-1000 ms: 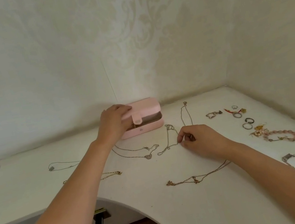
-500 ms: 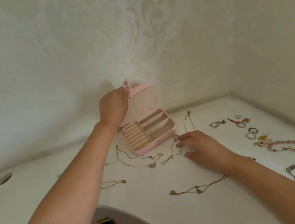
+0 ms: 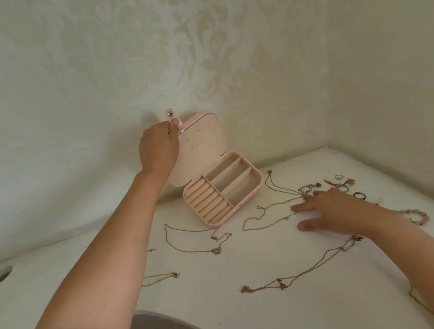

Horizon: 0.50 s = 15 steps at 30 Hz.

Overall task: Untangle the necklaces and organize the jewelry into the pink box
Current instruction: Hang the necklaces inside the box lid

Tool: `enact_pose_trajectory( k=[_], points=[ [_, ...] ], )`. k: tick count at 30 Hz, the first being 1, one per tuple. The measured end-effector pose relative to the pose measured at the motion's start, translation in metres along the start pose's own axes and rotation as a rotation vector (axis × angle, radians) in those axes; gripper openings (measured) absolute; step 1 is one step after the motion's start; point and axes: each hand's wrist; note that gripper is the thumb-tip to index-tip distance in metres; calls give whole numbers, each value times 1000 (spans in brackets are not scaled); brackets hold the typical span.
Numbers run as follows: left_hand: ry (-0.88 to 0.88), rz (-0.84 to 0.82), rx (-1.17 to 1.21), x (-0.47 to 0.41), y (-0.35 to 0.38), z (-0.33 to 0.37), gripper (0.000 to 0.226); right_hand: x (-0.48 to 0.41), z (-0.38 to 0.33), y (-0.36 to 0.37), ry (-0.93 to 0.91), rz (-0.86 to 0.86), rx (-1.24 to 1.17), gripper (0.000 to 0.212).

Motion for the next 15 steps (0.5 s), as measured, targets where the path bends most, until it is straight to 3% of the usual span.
enact_pose_trajectory(
  k=[5,12,15],
  points=[
    [-84,-33,141,-10,-4,18,51,-5,5,3,13,15,43,54],
    [-160,-89,194,-21,-11,41,52,-12,-9,12,-64,383,-171,20],
    [-187,-96,259,-24,-21,47,51,-18,-11,9,-53,343,-186,14]
  ],
)
Point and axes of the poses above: each hand's wrist, its own x-axis away from the middle knuckle, its own y-axis out of the palm, z = x × y, and after that the axes turned 14 degrees about -y, right-handed
